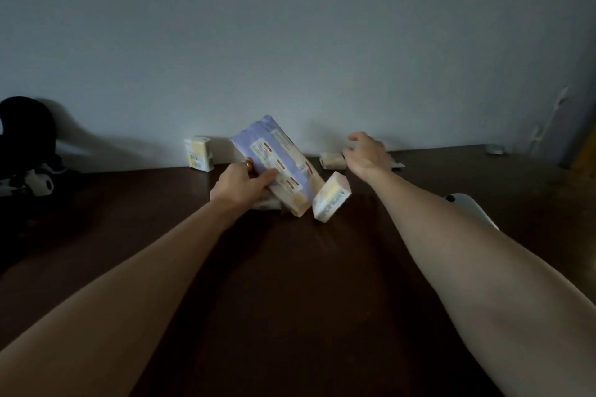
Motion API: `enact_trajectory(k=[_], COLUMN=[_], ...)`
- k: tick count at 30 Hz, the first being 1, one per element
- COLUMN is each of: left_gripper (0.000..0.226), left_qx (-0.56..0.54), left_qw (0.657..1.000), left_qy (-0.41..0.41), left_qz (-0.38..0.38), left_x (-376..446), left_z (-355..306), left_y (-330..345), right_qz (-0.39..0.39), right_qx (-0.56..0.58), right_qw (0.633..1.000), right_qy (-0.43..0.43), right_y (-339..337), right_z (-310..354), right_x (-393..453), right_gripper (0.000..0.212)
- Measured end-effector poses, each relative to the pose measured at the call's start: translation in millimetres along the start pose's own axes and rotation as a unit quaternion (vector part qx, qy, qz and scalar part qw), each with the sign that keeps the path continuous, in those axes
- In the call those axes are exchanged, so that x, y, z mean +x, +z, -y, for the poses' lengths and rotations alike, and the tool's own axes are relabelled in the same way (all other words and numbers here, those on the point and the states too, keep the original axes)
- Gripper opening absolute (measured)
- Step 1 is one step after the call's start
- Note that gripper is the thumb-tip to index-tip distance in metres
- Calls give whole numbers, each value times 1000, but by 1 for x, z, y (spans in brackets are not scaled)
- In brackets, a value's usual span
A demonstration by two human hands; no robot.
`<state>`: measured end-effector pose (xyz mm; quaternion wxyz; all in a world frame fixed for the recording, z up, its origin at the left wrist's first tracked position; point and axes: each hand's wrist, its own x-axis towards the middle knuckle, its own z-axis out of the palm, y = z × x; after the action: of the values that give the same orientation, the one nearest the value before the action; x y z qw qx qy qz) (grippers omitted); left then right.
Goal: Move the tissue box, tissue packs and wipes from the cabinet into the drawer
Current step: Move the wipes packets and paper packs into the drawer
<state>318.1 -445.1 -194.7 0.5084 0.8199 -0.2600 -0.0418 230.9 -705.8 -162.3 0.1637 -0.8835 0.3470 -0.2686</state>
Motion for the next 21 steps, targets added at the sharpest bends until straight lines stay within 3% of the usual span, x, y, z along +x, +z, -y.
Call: enact_trajectory(k=[3, 6, 9, 15, 21], left_gripper=[42, 47, 46, 44, 33], left_qx=[66, 98, 78, 54, -66], left_qw=[998, 995, 996, 997, 996], left_qy=[12, 20, 7, 26, 29], left_qz=[-15, -30, -30, -57, -61], left_x=[0, 2, 1, -33, -103], left_z=[6, 5, 3, -11, -32], left_y=[2, 5, 3, -11, -51], right_qz=[111, 129, 86, 68, 115], right_qx=[-170, -220, -259, -338, -325], right_qw=[978, 966, 962, 937, 931], right_qy=[37, 38, 12, -62, -123], right_y=[22, 35, 25, -13, -62], right_z=[-24, -29, -18, -1, 10], right_x=[15, 16, 6, -42, -111], right_gripper=[63, 70, 61, 21, 26])
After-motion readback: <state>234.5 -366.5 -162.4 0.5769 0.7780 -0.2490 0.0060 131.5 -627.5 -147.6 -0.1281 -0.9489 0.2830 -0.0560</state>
